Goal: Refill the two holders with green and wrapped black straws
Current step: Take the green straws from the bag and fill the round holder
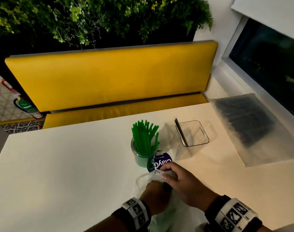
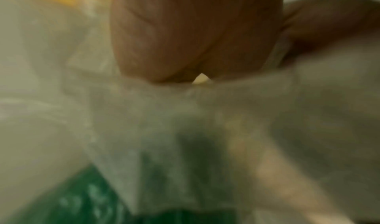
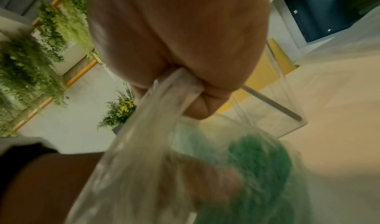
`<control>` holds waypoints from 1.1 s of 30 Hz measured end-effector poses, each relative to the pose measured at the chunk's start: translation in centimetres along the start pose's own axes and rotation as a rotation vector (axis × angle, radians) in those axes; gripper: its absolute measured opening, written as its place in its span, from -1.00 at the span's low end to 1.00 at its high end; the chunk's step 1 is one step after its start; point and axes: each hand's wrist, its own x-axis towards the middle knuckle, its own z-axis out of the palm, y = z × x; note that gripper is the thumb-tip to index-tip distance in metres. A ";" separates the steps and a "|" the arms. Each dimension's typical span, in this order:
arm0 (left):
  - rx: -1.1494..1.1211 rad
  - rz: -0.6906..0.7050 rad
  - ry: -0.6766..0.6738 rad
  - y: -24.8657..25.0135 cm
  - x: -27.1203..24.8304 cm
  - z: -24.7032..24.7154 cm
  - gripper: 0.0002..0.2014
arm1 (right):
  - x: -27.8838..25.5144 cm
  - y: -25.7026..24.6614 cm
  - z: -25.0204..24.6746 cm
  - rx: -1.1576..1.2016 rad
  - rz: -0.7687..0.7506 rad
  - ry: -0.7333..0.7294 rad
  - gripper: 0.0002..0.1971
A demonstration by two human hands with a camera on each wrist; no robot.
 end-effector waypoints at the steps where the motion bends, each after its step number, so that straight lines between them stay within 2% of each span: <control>1: 0.114 -0.042 -0.104 0.0 0.0 0.5 -0.71 | -0.3 -0.2 0.2 0.030 0.000 -0.036 -0.75; 3: 0.347 -0.096 -0.255 0.2 -0.3 0.7 -0.63 | -0.9 -0.7 0.3 0.080 -0.021 -0.096 -0.68; 5: 0.339 -0.069 -0.254 0.1 -0.5 0.9 -0.61 | -1.4 -1.3 0.3 0.117 -0.054 -0.119 -0.69; 7: 0.223 -0.059 -0.168 0.0 -0.5 1.0 -0.65 | -1.6 -1.0 -0.2 0.082 -0.090 -0.068 -0.73; 9: 0.123 -0.121 -0.113 0.3 -0.7 0.6 -0.68 | -1.3 -0.2 -0.7 -0.064 -0.113 0.062 -0.83; 11: 0.027 -0.116 -0.103 0.4 -1.0 0.4 -0.62 | -1.2 0.6 -1.2 -0.234 -0.104 0.169 -0.87; 13: -0.017 -0.061 -0.107 0.6 -1.7 0.0 -0.61 | -1.3 0.8 -1.3 -0.310 -0.091 0.228 -0.93; 14: -0.017 -0.025 -0.079 0.5 -1.9 -0.2 -0.64 | -1.4 0.5 -1.3 -0.315 -0.088 0.229 -0.98; 17: -0.336 -0.074 -0.009 0.1 -2.1 -0.6 -0.69 | -1.5 -0.6 -1.0 -0.217 -0.063 0.128 -0.81; 20: -0.521 -0.129 -0.077 1.0 -2.6 -1.3 -0.79 | -1.3 -1.5 -0.6 -0.180 -0.084 0.072 -0.84; 23: -0.383 -0.116 -0.145 1.9 -3.0 -2.7 -0.79 | -0.9 -1.6 -1.1 -0.206 -0.066 0.141 -0.93; 25: -0.278 -0.077 -0.157 1.9 -3.5 -3.3 -0.88 | -0.7 -1.4 -1.6 -0.215 -0.034 0.206 -0.92; 27: -0.285 -0.038 -0.113 1.9 -4.3 -3.7 -0.83 | -0.4 -0.9 -1.6 -0.246 -0.003 0.246 -0.91; 30: -0.348 0.113 0.109 2.8 -6.0 -4.4 -0.86 | -0.2 0.4 -1.3 -0.403 0.003 0.273 -0.89; 32: -0.482 0.224 0.238 4.0 -7.7 -6.1 -0.90 | -0.3 0.6 -1.2 -0.526 -0.019 0.266 -0.92; 33: -0.562 0.269 0.280 4.9 -8.8 -7.4 -0.90 | -0.3 0.4 -1.2 -0.554 -0.008 0.237 -0.88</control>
